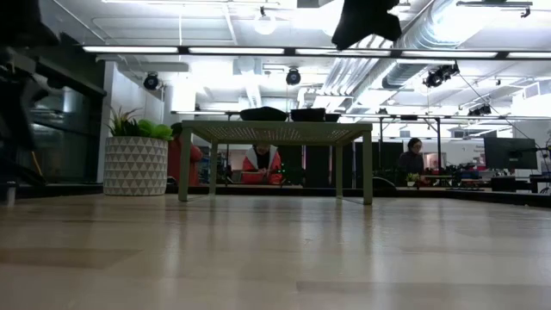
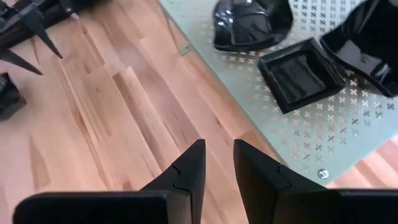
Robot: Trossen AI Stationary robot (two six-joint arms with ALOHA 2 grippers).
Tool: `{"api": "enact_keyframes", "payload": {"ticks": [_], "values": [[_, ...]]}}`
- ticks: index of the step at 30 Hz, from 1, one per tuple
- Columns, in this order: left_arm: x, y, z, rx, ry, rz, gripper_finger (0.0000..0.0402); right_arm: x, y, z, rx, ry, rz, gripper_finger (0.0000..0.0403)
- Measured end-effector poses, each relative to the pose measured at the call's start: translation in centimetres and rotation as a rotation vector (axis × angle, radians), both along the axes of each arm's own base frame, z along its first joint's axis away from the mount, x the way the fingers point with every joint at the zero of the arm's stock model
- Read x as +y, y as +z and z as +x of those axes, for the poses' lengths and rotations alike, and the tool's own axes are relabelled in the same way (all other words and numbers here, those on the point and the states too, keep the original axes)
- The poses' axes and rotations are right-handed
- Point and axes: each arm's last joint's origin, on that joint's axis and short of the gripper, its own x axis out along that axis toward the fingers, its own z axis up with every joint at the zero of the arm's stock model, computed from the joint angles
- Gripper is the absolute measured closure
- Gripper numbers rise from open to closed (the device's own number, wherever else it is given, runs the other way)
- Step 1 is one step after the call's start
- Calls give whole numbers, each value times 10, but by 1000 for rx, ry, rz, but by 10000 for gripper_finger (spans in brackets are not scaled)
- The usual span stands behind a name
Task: Pick & Place Mini shaped plates
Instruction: Stack the distorted square plate on top of the distorted square plate on the shelf
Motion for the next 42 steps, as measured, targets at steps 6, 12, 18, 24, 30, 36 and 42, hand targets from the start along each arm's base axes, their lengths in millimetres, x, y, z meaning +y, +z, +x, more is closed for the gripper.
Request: {"api": "enact_keyframes", "payload": {"ticks": [6,12,18,24,30,36,42], "values": [[-8,0,-1,111,-133,-128,195,36,-1,0,-2,50,-101,324],[-13,0,-3,217,-224,-241,195,68,-15,2,-42,105,-134,324],[-20,12,0,246,-283,-322,195,91,-52,3,-99,169,-117,324],[-23,13,1,256,-284,-361,195,104,-87,-1,-165,206,-92,324],[-28,-1,5,326,-258,-330,195,115,-108,-7,-224,228,-75,324],[-32,-14,8,376,-210,-309,195,125,-113,-12,-266,227,-79,324],[-33,-15,9,375,-202,-317,195,133,-112,-15,-289,231,-90,324]]}}
